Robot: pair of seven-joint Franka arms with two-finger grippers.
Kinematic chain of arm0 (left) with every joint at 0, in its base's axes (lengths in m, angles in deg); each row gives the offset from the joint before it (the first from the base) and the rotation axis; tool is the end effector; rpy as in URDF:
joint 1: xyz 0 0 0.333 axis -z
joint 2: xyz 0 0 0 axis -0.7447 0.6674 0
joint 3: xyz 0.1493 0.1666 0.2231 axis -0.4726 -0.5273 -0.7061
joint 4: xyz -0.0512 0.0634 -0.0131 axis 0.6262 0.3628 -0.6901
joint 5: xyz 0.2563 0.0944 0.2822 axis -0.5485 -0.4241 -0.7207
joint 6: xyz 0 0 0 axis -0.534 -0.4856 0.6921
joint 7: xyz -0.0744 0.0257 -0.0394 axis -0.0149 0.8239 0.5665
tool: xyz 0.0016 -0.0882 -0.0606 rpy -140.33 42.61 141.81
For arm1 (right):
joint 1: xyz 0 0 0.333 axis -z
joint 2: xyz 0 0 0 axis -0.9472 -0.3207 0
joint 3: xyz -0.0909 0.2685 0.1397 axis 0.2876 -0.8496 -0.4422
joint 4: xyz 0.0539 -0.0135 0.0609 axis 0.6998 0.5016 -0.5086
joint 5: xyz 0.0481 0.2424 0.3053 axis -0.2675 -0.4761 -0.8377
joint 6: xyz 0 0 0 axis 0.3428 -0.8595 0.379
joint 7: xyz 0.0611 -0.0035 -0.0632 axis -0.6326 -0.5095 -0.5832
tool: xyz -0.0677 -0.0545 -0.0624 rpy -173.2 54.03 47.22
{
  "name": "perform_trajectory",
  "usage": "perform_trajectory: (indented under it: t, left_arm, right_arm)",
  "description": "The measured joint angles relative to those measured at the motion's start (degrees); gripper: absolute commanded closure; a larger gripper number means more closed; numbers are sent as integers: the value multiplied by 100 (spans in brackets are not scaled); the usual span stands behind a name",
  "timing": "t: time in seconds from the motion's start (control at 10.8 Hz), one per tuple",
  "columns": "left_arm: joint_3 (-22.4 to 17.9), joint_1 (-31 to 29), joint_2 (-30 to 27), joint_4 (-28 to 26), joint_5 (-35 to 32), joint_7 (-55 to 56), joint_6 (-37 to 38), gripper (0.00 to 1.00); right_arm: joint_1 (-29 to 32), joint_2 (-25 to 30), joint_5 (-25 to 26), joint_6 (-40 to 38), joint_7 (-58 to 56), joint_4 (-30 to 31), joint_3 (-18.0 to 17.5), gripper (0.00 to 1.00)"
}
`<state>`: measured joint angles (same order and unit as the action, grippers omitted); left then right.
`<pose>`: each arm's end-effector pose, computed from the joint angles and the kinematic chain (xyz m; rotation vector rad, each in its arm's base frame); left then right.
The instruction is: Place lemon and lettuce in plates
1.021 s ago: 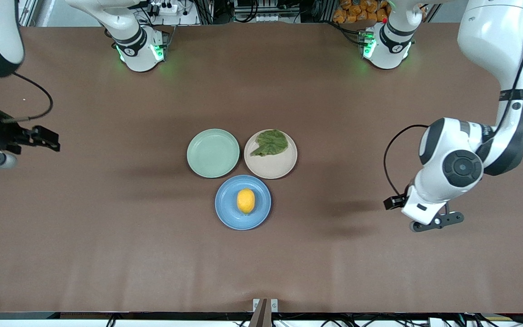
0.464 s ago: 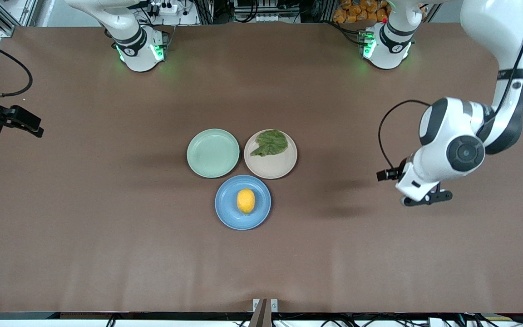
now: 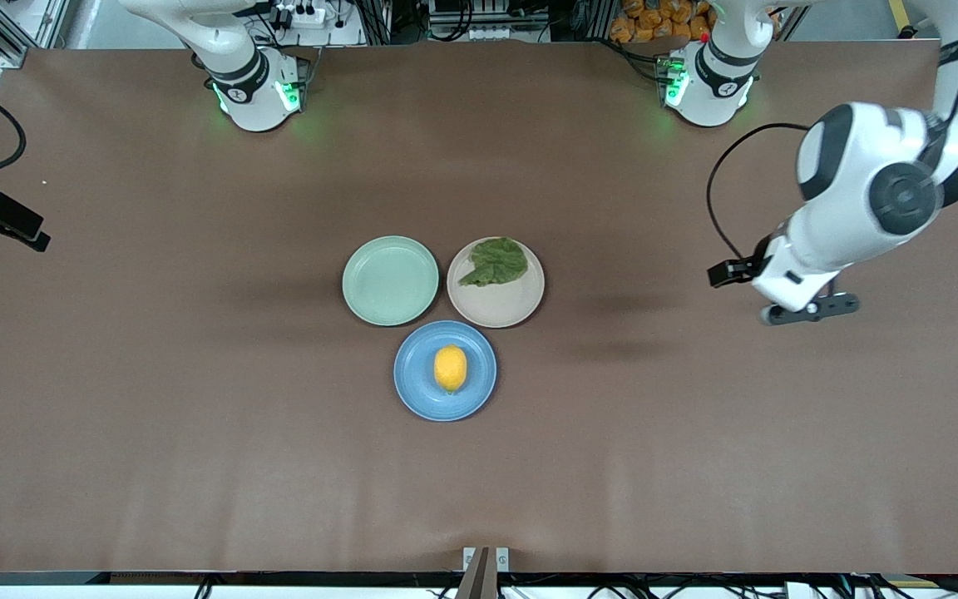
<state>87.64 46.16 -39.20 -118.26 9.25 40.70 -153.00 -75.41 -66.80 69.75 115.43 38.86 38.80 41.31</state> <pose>0.5660 -0.0840 0.4260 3.1222 0.2703 -0.1453 0.5702 -0.0288 0.6394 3.0861 -0.2384 0.0585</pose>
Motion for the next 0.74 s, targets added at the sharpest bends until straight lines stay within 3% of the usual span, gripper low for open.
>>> perform_trajectory:
  t: [0.74]
  left_arm:
    - [-128, 226, -695, 658, -14, -1217, 254, 0]
  right_arm:
    - [-26, 0, -4, -27, 0, 0, -21, 0]
